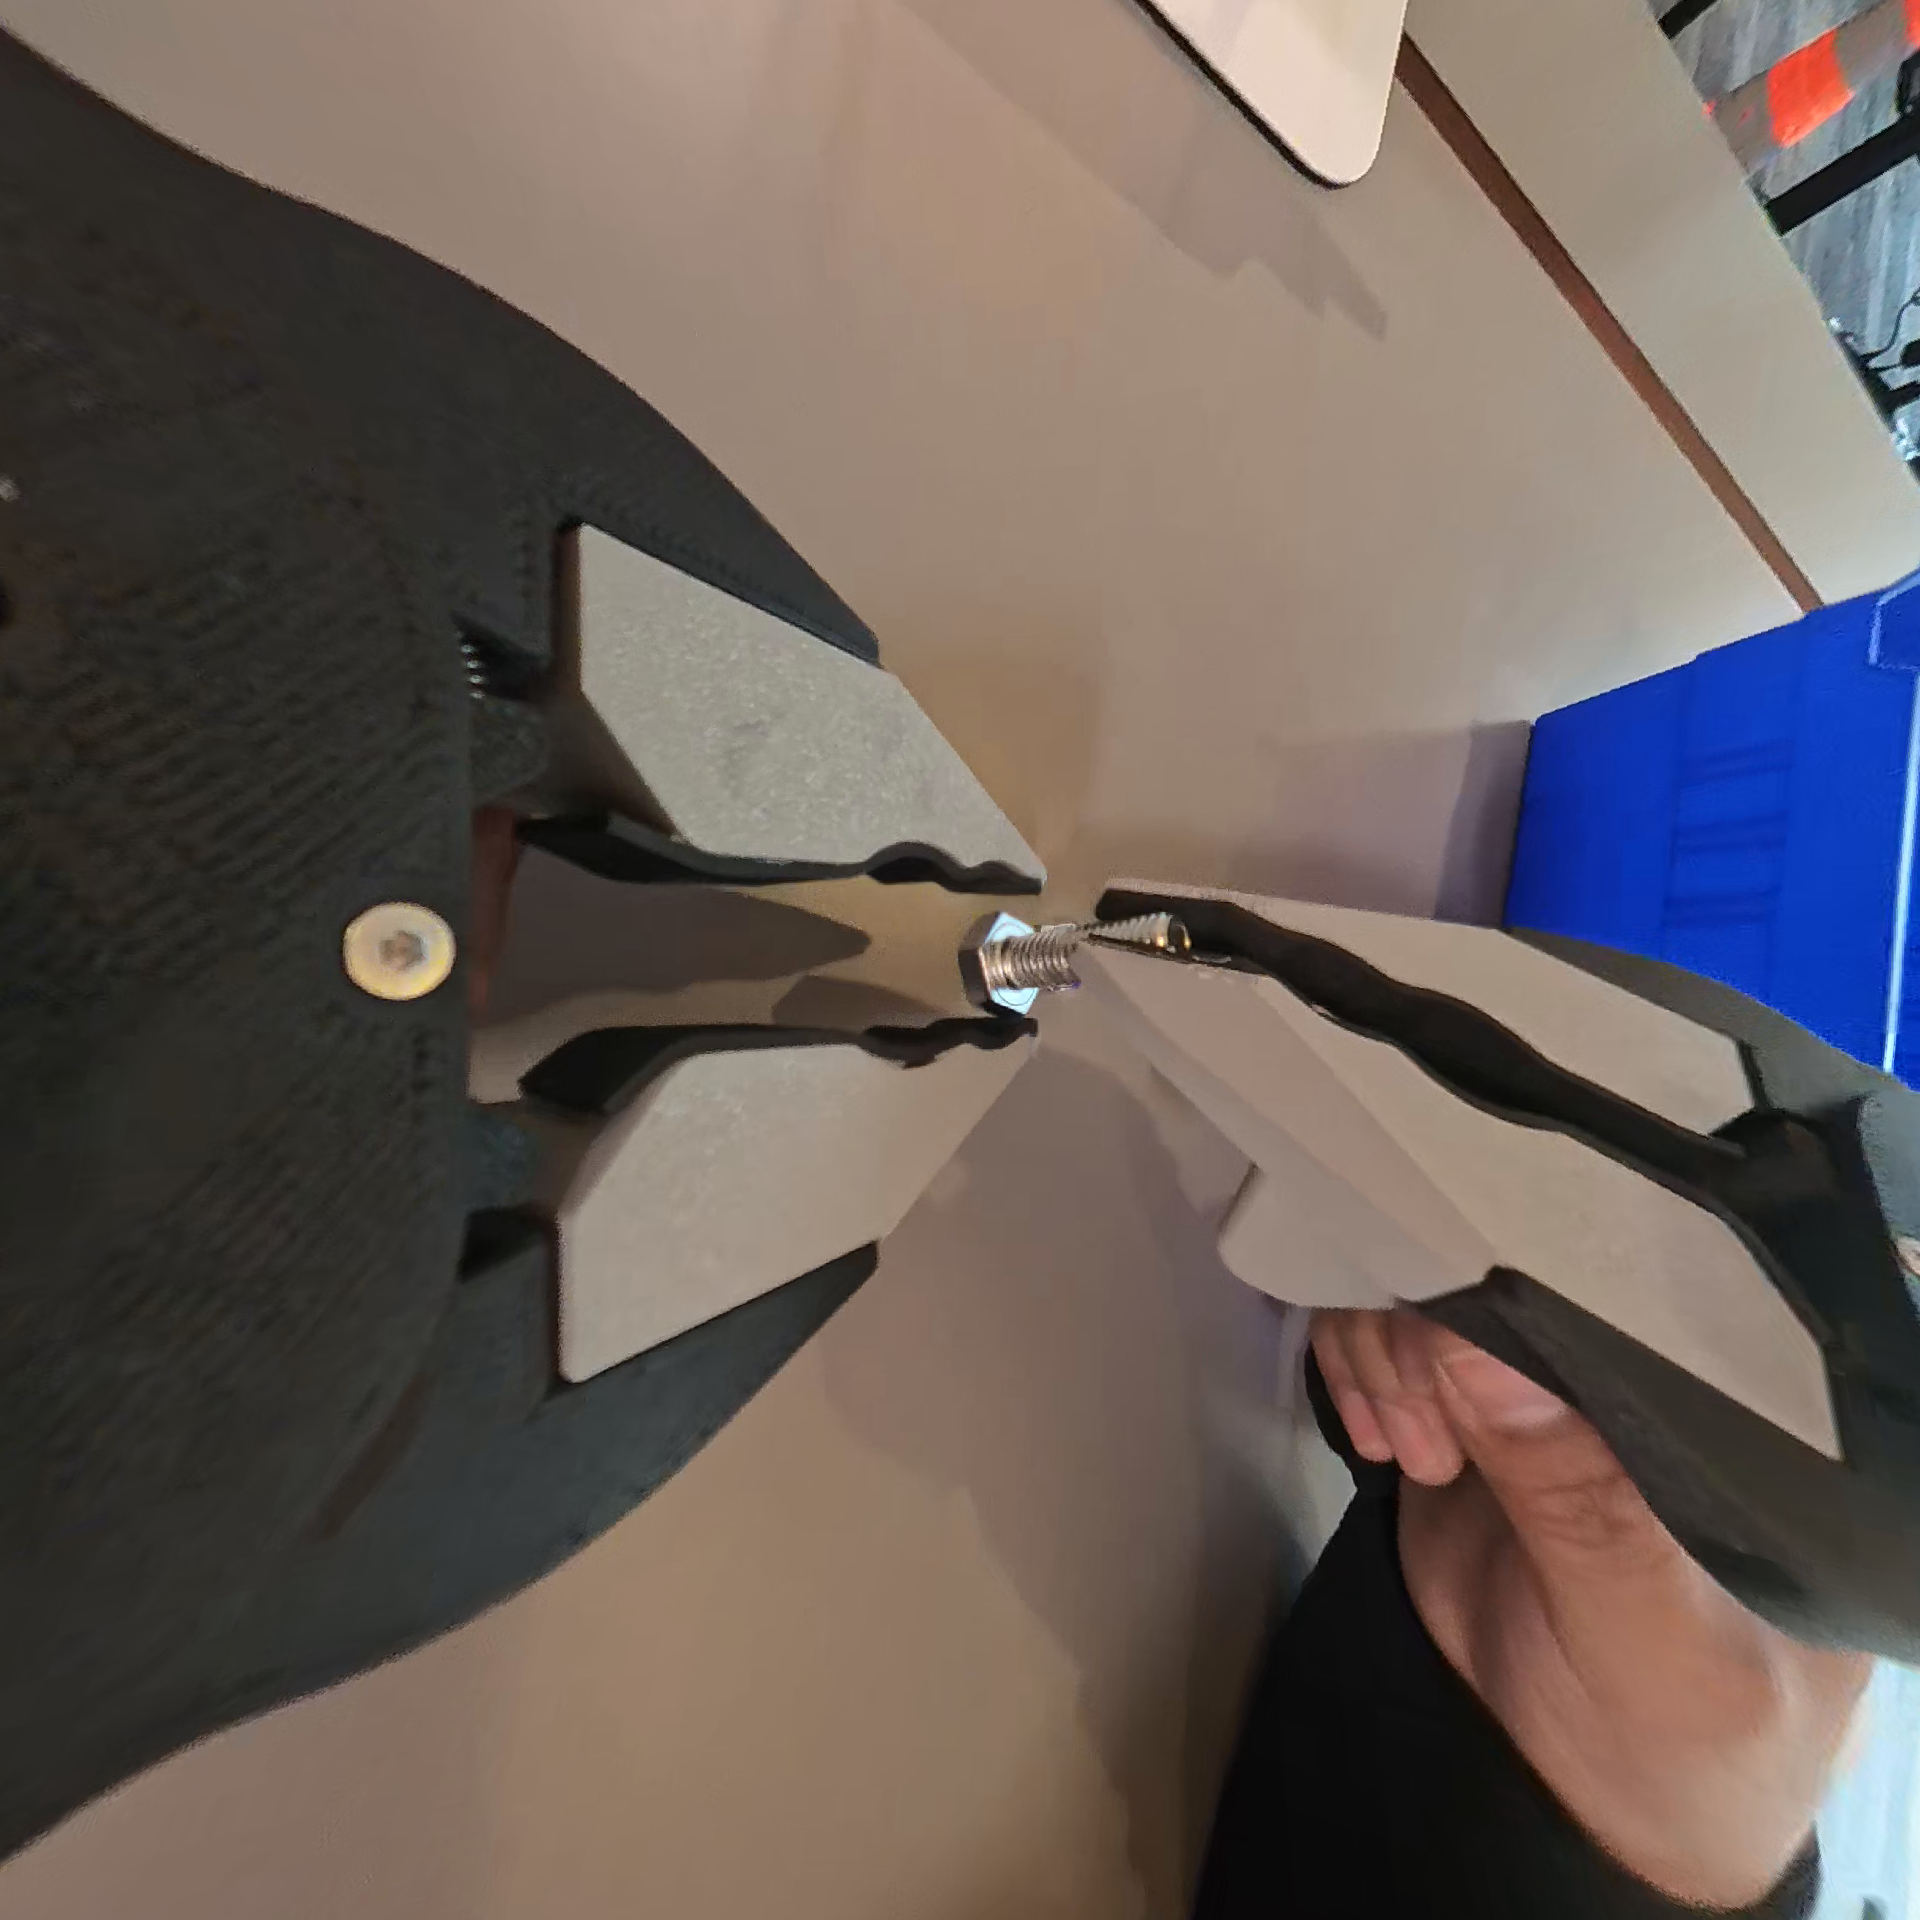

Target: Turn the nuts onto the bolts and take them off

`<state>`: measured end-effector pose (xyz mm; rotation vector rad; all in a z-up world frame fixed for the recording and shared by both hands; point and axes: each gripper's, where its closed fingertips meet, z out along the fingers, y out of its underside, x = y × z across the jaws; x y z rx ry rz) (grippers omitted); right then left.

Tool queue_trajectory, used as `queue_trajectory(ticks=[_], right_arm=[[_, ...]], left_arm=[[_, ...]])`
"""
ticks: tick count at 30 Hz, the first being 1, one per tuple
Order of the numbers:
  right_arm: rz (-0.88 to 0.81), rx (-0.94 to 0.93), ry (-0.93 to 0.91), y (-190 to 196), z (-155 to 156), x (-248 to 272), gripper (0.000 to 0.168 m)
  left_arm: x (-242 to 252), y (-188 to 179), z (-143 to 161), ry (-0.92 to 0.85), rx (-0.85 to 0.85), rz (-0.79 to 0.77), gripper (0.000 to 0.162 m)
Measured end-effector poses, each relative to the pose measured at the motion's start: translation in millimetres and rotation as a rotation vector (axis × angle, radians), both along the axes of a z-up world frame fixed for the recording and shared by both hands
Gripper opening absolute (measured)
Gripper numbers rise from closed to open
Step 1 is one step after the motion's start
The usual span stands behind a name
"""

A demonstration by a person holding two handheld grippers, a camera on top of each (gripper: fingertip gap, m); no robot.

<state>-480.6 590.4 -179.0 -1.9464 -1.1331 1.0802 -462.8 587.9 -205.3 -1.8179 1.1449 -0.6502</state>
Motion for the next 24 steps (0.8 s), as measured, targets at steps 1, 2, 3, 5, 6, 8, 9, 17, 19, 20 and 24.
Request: queue_trajectory(ticks=[1, 2, 3, 5, 6, 8, 9, 17, 19, 20, 24], right_arm=[[0.003, 0.000, -0.005, -1, -1, 0, 0.007], [0.006, -0.004, -0.009, -1, -2, -1, 0.007], [0.006, -0.006, -0.013, -1, -3, -1, 0.007], [0.008, -0.009, -0.014, -2, -5, -2, 0.007], [0.014, -0.015, -0.012, -3, -5, -3, 0.007], [0.021, -0.027, -0.001, -5, -4, -4, 0.007], [0.025, -0.032, 0.001, -6, -4, -4, 0.007], [0.044, -0.044, -0.007, -9, -5, -4, 0.007], [0.049, -0.044, -0.005, -10, -3, -4, 0.007], [0.052, -0.042, -0.007, -11, -3, -4, 0.006], [0.061, -0.054, -0.020, -12, -8, -5, 0.007]], left_arm=[[-1, -1, 2, -0.005, 0.000, -0.012, 0.021], [-3, -2, 4, -0.009, -0.002, -0.019, 0.022], [-4, -2, 5, -0.015, -0.005, -0.016, 0.022], [-5, -2, 6, -0.030, -0.026, -0.019, 0.019], [-5, -3, 6, -0.042, -0.039, -0.021, 0.014], [-4, -5, 5, -0.062, -0.080, -0.031, 0.014], [-3, -5, 4, -0.071, -0.094, -0.037, 0.012], [-1, -11, 4, -0.094, -0.128, -0.080, 0.007], [-1, -13, 5, -0.123, -0.161, -0.094, 0.007], [-1, -14, 5, -0.138, -0.183, -0.103, 0.007], [-2, -17, 2, -0.173, -0.269, -0.129, 0.007]])
